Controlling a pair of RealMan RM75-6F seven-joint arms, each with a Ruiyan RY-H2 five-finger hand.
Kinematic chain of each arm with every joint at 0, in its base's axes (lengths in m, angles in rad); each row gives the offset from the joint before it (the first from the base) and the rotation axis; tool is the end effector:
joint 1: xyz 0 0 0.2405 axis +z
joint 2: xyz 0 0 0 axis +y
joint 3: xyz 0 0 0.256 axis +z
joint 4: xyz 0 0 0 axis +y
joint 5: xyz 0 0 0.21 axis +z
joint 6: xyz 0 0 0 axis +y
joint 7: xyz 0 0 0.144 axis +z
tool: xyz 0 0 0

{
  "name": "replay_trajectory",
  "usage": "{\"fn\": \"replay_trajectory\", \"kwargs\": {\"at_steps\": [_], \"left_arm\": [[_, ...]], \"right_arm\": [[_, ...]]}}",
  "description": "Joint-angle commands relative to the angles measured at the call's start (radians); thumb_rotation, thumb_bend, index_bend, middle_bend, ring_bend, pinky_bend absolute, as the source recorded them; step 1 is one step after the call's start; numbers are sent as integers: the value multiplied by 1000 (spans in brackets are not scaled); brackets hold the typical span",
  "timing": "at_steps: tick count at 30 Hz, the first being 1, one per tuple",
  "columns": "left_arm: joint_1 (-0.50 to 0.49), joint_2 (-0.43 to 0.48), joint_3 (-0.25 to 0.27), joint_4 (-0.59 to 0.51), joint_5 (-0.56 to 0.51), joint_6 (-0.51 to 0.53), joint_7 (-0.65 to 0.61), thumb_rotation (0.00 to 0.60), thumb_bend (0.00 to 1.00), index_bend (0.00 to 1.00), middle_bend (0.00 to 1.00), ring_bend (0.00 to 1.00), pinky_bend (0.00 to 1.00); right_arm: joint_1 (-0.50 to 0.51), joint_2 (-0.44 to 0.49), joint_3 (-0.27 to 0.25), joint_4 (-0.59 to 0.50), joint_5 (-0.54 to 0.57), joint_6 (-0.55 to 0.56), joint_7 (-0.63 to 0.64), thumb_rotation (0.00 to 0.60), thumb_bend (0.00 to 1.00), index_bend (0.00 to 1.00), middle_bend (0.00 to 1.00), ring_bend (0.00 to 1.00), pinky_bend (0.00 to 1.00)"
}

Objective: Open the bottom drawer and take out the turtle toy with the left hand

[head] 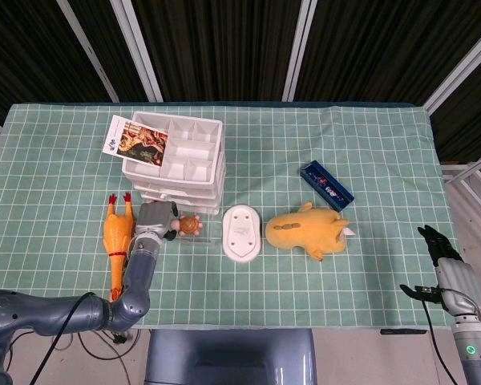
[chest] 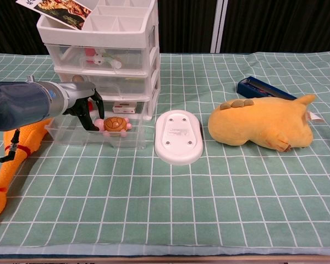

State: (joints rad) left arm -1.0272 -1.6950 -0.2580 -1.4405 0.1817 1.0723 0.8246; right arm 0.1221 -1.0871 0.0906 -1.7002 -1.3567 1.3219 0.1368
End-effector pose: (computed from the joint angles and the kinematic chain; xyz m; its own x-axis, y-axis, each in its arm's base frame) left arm -0.1218 0.3726 -0.0550 0.4057 0.4848 0.7748 0.8816 0.0163 -0.4718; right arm -0.3116 -0.1976 0.1514 0.1805 -0.1034 0.9781 -0.9764 0.1011 0.1908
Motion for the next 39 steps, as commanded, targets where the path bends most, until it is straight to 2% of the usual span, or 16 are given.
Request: {"fn": "replay_trajectory", "kwargs": {"at_steps": [1, 3, 5, 8, 23, 32, 39], "left_arm": [[-7, -13, -2, 18, -3, -5, 7, 600, 313, 404, 1000, 1000, 1000], [-9, -22, -3, 28, -3, -9, 10, 600, 356, 427, 1000, 1000, 1000], [-10, -27, -4, 32, -2, -12, 10, 600, 458, 479, 1000, 1000, 1000], [-6, -32, -4, 32, 16, -11, 0, 600, 540, 517, 1000, 1000, 1000], [48, 43, -1, -87, 137, 42, -65, 600, 546, 518, 1000, 1000, 1000], [95, 141, -2, -239, 232, 91, -114, 600, 546, 529, 1000, 1000, 1000], [147, 239, 40, -392, 310, 110, -140, 600, 545, 530, 1000, 1000, 1000]], "right_arm": [[0, 0, 0, 0, 0, 0, 0, 600, 116, 0, 0, 0, 186], [0, 0, 0, 0, 1, -1, 0, 600, 116, 0, 0, 0, 186], [1, 0, 1, 0, 2, -2, 0, 600, 116, 0, 0, 0, 185], [1, 0, 1, -1, 3, -3, 1, 600, 116, 0, 0, 0, 185], [-1, 0, 0, -2, 0, 1, -1, 600, 115, 0, 0, 0, 186], [-1, 0, 0, -3, 1, 1, -3, 600, 116, 0, 0, 0, 185], [-1, -1, 0, -3, 1, 3, -7, 600, 115, 0, 0, 0, 185]]}}
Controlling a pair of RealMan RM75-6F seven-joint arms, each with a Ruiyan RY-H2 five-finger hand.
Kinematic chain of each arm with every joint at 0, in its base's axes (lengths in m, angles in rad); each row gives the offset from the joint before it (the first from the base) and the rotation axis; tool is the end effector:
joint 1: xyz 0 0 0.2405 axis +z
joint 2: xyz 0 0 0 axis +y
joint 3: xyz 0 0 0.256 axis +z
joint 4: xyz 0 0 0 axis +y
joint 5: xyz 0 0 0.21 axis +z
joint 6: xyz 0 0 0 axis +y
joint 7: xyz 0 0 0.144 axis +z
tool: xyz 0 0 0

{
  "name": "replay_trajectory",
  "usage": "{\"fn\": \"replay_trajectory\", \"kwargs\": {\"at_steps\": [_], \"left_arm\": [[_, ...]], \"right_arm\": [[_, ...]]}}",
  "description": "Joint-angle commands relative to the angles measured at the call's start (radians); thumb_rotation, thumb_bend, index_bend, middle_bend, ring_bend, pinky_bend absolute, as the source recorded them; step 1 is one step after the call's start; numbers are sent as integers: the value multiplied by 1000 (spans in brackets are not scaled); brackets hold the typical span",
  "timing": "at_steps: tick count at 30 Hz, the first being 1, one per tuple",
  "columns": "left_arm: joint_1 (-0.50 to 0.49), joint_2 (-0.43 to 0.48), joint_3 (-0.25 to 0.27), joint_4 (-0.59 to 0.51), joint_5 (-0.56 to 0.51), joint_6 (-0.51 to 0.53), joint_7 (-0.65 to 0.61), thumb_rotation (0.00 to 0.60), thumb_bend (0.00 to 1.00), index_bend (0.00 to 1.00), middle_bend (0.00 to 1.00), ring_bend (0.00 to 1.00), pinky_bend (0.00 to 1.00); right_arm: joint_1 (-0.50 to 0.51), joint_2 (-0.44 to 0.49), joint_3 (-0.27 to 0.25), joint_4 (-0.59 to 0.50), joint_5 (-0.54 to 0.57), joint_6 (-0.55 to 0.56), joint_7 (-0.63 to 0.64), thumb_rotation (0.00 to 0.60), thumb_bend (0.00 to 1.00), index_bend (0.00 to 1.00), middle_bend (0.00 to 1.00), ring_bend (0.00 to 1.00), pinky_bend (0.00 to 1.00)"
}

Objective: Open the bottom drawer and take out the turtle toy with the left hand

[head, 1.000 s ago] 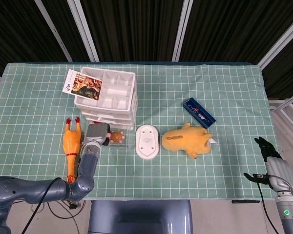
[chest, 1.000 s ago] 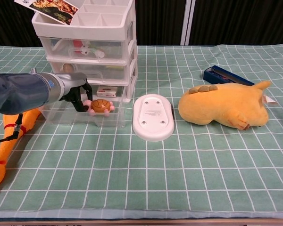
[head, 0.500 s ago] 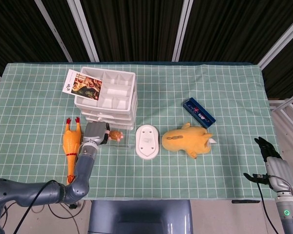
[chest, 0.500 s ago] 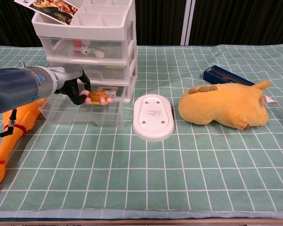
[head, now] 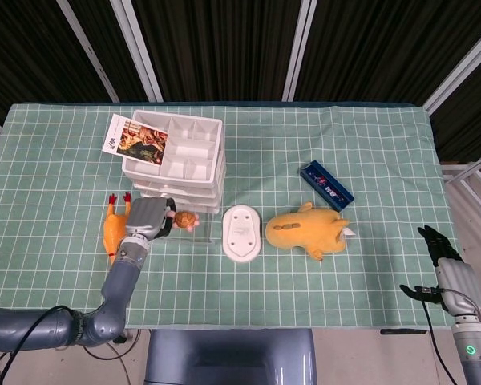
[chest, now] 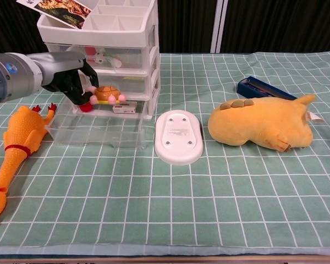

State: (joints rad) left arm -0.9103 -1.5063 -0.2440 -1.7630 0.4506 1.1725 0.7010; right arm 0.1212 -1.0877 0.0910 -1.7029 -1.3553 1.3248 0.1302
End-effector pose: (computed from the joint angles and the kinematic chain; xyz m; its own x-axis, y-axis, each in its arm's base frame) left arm -0.1093 0.3439 0.0004 0.3709 0.3718 0.8510 0.9268 -0.0893 -0.3649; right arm -0.3112 -0.1974 0.1514 0.1837 -0.1013 0.9778 -0.9757 0.1018 0.1938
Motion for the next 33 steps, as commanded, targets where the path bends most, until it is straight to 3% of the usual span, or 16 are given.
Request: {"fn": "replay_trajectory", "kwargs": {"at_steps": [1, 9, 16, 28, 33], "left_arm": [[37, 64, 36, -91, 51, 9, -19, 600, 545, 530, 1000, 1000, 1000], [95, 153, 172, -221, 164, -15, -8, 600, 539, 512, 1000, 1000, 1000], [125, 164, 262, -242, 219, -25, 12, 600, 504, 493, 1000, 1000, 1000], [148, 129, 278, -184, 239, -16, -4, 600, 251, 348, 1000, 1000, 1000], [165, 142, 271, -197, 275, 9, -27, 600, 224, 303, 974, 990, 1000]], "right_arm": [[0, 0, 0, 0, 0, 1, -1, 600, 115, 0, 0, 0, 185], [1, -2, 2, 0, 1, 3, -10, 600, 116, 0, 0, 0, 185], [-1, -2, 2, -2, 0, 6, -11, 600, 115, 0, 0, 0, 185], [-1, -1, 2, -4, 2, 5, -8, 600, 116, 0, 0, 0, 185], [-1, -2, 2, -3, 0, 6, -9, 600, 115, 0, 0, 0, 185]]}}
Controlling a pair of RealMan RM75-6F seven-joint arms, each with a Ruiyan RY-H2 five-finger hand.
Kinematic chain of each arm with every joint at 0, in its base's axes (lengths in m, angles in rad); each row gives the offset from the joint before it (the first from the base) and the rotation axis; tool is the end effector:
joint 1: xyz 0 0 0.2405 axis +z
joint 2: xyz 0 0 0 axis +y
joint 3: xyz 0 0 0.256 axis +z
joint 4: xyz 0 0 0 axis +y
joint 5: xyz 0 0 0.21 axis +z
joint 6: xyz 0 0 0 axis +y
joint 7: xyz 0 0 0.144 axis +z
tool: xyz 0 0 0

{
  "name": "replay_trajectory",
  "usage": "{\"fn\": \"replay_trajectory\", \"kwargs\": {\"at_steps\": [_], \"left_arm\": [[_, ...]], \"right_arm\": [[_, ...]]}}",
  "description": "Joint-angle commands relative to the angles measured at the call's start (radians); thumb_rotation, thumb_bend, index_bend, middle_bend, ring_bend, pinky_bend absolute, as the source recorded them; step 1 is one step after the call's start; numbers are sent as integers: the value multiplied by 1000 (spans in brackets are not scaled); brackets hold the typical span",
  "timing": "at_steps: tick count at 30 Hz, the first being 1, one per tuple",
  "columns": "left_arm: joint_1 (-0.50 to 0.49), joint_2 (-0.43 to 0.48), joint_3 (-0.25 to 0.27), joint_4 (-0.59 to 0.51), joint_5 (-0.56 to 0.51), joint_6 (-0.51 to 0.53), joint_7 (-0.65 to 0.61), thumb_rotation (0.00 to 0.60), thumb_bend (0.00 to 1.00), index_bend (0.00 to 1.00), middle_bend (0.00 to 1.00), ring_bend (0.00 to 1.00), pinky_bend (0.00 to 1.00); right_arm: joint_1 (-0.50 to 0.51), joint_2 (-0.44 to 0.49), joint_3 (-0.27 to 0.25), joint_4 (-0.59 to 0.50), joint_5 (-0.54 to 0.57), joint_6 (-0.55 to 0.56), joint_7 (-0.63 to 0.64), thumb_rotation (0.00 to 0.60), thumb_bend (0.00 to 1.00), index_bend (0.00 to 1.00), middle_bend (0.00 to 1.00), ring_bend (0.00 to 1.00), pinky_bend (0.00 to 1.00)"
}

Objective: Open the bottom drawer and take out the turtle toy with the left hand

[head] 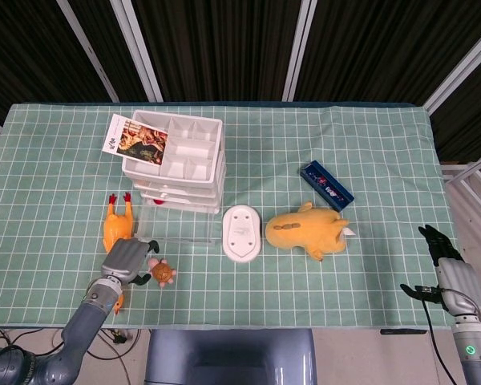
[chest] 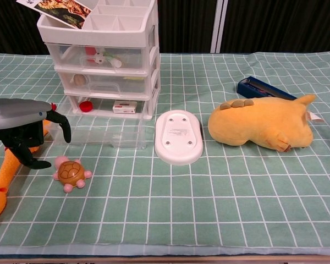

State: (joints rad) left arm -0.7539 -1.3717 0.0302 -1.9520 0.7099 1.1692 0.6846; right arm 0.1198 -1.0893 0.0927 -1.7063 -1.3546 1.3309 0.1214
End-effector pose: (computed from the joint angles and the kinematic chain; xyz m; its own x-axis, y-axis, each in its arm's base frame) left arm -0.1670 0.2634 0.0086 0.5119 0.4777 0.7139 0.8573 -0.2320 -0.4595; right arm -0.3102 -0.1973 0.1516 0.1878 -0.0954 0.9776 -0.9751 0.1014 0.1972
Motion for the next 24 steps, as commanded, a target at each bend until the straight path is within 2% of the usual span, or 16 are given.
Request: {"fn": "replay_trajectory", "kwargs": {"at_steps": [1, 3, 5, 6, 8, 9, 11, 13, 14, 17, 24], "left_arm": [[16, 14, -5, -15, 34, 27, -19, 600, 224, 293, 946, 971, 1000], [32, 25, -4, -27, 73, 59, -34, 600, 224, 269, 865, 900, 983], [62, 41, 3, -38, 140, 110, -58, 600, 224, 226, 701, 744, 877], [79, 48, 10, -40, 179, 139, -70, 600, 224, 214, 654, 696, 833], [118, 63, 30, -36, 267, 202, -94, 600, 223, 168, 504, 531, 686], [138, 71, 42, -31, 312, 234, -107, 600, 221, 115, 363, 373, 545], [182, 87, 66, -16, 390, 298, -137, 600, 215, 41, 171, 176, 357], [232, 106, 88, 4, 447, 358, -172, 600, 204, 4, 53, 60, 215], [249, 114, 92, 12, 459, 377, -185, 600, 196, 0, 20, 24, 153], [302, 140, 96, 38, 465, 425, -236, 600, 158, 0, 0, 0, 53], [411, 173, 98, 171, 474, 491, -366, 600, 88, 0, 0, 0, 9]], "right_arm": [[0, 0, 0, 0, -1, 1, -1, 600, 115, 0, 0, 0, 185], [0, 0, 0, 0, -1, 1, -1, 600, 115, 0, 0, 0, 186], [0, -1, 0, 1, -2, 2, -3, 600, 115, 0, 0, 0, 185], [0, -1, 0, 2, -3, 3, -4, 600, 116, 0, 0, 0, 186], [-1, -2, 0, 3, -4, 5, -4, 600, 116, 0, 0, 0, 186], [-1, -2, 0, 4, -5, 6, -5, 600, 116, 0, 0, 0, 186], [-1, -4, 0, 5, -8, 8, -8, 600, 116, 0, 0, 0, 185], [-1, -5, -1, 7, -9, 9, -11, 600, 116, 0, 0, 0, 185], [0, -5, -1, 7, -10, 9, -13, 600, 116, 0, 0, 0, 185], [0, -7, -1, 8, -12, 12, -20, 600, 116, 0, 0, 0, 186], [-2, -13, -1, 8, -12, 21, -42, 600, 117, 0, 0, 0, 186]]}}
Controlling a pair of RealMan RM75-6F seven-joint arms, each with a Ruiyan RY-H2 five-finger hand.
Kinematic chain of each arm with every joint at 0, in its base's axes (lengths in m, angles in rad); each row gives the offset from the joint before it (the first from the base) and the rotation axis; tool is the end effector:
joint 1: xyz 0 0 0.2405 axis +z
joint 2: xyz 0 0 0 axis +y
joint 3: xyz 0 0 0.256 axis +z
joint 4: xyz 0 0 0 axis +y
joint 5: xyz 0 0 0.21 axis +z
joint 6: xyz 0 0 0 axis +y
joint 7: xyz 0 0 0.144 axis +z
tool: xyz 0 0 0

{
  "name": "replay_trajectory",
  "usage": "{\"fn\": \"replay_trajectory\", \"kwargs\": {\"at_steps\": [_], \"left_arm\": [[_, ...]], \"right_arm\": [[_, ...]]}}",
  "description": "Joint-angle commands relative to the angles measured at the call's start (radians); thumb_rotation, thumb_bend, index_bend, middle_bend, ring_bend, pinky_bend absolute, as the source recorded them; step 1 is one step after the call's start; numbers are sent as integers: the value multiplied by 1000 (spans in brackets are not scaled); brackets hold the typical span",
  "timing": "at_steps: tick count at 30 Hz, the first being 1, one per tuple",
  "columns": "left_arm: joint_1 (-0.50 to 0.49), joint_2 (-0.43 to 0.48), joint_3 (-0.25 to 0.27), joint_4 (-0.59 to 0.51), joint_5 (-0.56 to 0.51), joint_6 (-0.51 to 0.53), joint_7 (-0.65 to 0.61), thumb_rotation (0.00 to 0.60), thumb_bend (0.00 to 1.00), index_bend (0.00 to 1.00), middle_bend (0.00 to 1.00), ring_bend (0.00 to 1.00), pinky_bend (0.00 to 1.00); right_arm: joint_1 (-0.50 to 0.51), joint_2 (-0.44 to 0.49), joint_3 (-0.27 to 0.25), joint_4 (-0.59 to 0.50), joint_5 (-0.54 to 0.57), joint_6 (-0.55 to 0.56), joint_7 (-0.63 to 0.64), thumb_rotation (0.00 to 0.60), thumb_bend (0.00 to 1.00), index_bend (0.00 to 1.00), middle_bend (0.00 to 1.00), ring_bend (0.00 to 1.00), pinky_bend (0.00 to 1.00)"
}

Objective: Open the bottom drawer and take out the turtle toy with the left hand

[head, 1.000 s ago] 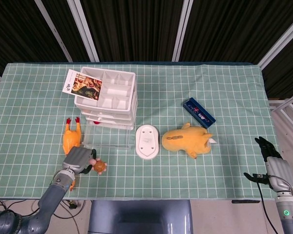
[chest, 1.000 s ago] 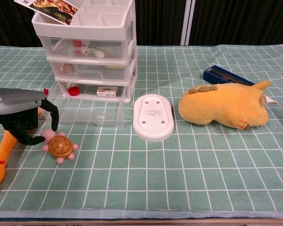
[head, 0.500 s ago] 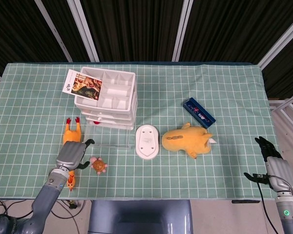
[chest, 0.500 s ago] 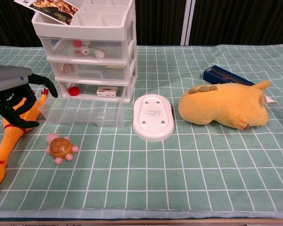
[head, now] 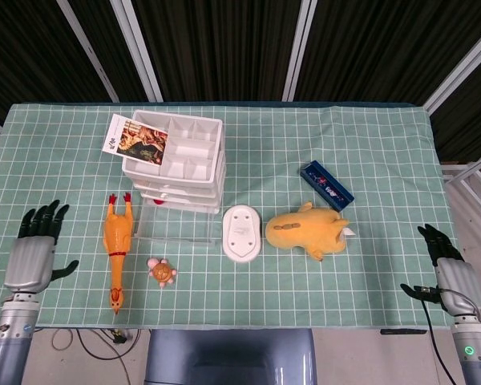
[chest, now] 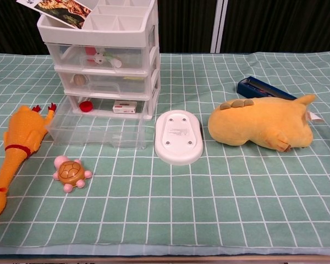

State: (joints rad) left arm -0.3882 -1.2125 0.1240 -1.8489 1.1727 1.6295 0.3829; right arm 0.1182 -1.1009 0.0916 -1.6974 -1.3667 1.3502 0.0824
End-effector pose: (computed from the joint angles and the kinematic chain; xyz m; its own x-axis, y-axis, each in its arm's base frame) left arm -0.2531 0.2176 0.1200 0.4815 0.0370 0.8756 0.8752 0.0324 -0.4827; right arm -0.3091 -0.1971 0.1507 0.2275 -0.0830 0.9702 -0.9683 0.0866 0.2345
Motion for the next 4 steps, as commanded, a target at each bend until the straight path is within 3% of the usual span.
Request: {"fn": "replay_trajectory", "kwargs": {"at_steps": [1, 4], "left_arm": [[64, 11, 3, 98, 9, 33, -96, 600, 81, 0, 0, 0, 2], [86, 10, -6, 128, 6, 21, -144, 600, 73, 0, 0, 0, 0]], "right_arm": [[0, -2, 0, -1, -1, 3, -6, 600, 116, 0, 0, 0, 186], [0, -4, 0, -3, -6, 8, -12, 600, 116, 0, 0, 0, 186]]}}
